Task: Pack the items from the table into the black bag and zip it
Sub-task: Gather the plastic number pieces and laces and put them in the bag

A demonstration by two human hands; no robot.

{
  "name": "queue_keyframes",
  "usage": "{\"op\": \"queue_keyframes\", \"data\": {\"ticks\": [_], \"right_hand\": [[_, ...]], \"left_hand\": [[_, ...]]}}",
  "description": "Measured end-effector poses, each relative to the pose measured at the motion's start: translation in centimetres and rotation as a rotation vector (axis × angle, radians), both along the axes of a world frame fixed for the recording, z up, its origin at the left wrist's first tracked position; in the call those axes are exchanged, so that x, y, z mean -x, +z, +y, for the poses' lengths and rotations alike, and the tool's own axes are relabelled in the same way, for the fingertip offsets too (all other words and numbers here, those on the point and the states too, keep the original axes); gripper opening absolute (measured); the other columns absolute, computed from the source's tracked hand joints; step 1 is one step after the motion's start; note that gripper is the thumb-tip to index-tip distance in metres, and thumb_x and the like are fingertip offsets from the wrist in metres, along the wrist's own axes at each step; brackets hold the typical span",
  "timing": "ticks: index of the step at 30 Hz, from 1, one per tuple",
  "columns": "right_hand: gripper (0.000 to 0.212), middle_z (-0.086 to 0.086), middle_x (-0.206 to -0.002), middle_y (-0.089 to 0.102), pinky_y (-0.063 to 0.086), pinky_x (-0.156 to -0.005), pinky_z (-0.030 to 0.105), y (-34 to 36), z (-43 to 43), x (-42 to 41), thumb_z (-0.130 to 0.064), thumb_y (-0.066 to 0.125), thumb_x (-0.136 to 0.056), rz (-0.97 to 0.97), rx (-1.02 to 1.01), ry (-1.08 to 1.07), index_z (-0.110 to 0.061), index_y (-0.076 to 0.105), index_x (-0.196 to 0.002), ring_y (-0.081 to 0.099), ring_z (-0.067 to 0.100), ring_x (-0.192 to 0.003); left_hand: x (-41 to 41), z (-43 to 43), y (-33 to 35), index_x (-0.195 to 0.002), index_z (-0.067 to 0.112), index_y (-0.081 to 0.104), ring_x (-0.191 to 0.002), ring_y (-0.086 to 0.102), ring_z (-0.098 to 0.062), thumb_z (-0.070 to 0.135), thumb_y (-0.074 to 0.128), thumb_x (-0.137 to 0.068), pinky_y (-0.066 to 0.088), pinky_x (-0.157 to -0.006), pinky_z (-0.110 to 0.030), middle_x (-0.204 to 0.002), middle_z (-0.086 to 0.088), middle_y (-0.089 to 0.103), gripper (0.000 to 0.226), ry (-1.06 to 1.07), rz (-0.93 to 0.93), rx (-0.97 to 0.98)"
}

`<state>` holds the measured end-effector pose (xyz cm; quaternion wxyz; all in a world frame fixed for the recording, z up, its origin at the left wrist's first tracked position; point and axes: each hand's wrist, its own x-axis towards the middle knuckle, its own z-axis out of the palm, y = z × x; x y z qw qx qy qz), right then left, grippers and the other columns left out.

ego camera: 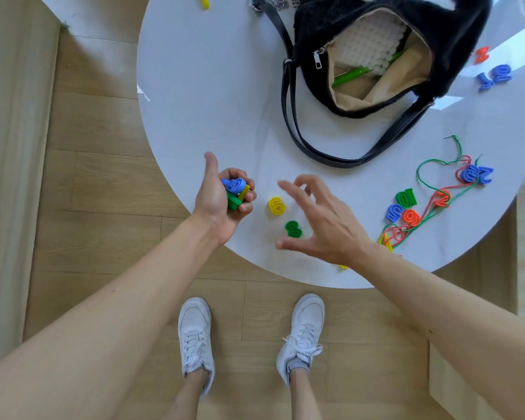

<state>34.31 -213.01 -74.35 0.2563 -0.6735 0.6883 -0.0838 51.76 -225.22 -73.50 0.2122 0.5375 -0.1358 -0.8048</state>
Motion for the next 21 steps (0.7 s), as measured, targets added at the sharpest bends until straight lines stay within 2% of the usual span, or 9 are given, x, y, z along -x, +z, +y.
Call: {"op": "queue_keyframes", "data": {"ticks": [3, 6, 8, 10, 13, 16, 21], "right_hand": [[0.099, 0.002, -0.136, 0.036, 0.054, -0.064, 0.035, -1.1, 0.7, -0.4, -0.060, 0.072, -0.076, 0.150, -0.101, 0.151, -0.029, 0.023, -0.156, 0.048, 0.022, -0.112], [0.081, 0.005, -0.127, 0.038, 0.054, -0.061, 0.039, -0.8, -0.1, -1.4, -0.033, 0.077, -0.081, 0.141, -0.146, 0.132, -0.026, 0.033, -0.149, 0.050, 0.023, -0.089], [0.064, 0.007, -0.122, 0.040, 0.052, -0.061, 0.040, -0.3, -0.7, -1.9, -0.020, 0.074, -0.083, 0.122, -0.159, 0.103, -0.022, 0.044, -0.139, 0.043, 0.022, -0.073], [0.047, 0.008, -0.117, 0.043, 0.050, -0.061, 0.040, 0.0, -1.3, -2.2, -0.016, 0.069, -0.087, 0.133, -0.174, 0.102, -0.017, 0.049, -0.129, 0.041, 0.023, -0.070], [0.026, 0.008, -0.111, 0.045, 0.051, -0.065, 0.043, 0.3, -1.8, -2.5, -0.019, 0.057, -0.094, 0.140, -0.202, 0.097, -0.013, 0.053, -0.119, 0.050, 0.028, -0.077], [0.025, 0.007, -0.110, 0.046, 0.053, -0.067, 0.045, 0.3, -1.6, -2.7, -0.016, 0.053, -0.094, 0.151, -0.203, 0.069, -0.013, 0.053, -0.119, 0.053, 0.029, -0.083], [0.043, 0.005, -0.112, 0.048, 0.053, -0.062, 0.043, 0.3, -1.5, -3.4, -0.021, 0.057, -0.093, 0.098, -0.136, 0.069, -0.022, 0.048, -0.135, 0.055, 0.027, -0.086]], "left_hand": [[-0.6, 0.7, -0.6, -0.071, 0.010, 0.054, -0.050, 0.047, -0.018, 0.066, 0.017, -0.098, 0.032, -0.040, -0.021, -0.065, -0.008, 0.056, 0.073, 0.004, -0.044, 0.023], [-1.2, 1.5, -0.9, -0.071, 0.010, 0.055, -0.050, 0.048, -0.017, 0.063, 0.017, -0.100, 0.032, -0.040, -0.022, -0.066, -0.009, 0.056, 0.071, -0.009, -0.079, 0.020], [-1.5, 2.0, -1.0, -0.071, 0.010, 0.055, -0.049, 0.048, -0.017, 0.063, 0.017, -0.100, 0.033, -0.040, -0.022, -0.064, -0.008, 0.057, 0.070, -0.015, -0.097, 0.013], [-1.8, 2.4, -1.0, -0.072, 0.011, 0.056, -0.049, 0.049, -0.017, 0.063, 0.017, -0.100, 0.034, -0.040, -0.022, -0.063, -0.008, 0.058, 0.071, -0.028, -0.120, 0.013], [-2.2, 3.0, -1.0, -0.073, 0.011, 0.057, -0.050, 0.050, -0.017, 0.062, 0.017, -0.100, 0.037, -0.040, -0.022, -0.063, -0.007, 0.059, 0.071, -0.054, -0.160, 0.015], [-2.4, 3.3, -1.1, -0.073, 0.011, 0.058, -0.050, 0.052, -0.017, 0.061, 0.018, -0.101, 0.039, -0.041, -0.021, -0.063, -0.007, 0.060, 0.070, -0.069, -0.194, 0.021], [-2.5, 3.3, -1.4, -0.072, 0.011, 0.059, -0.050, 0.052, -0.017, 0.058, 0.018, -0.102, 0.040, -0.040, -0.021, -0.061, -0.006, 0.060, 0.069, -0.028, -0.243, 0.050]]}}
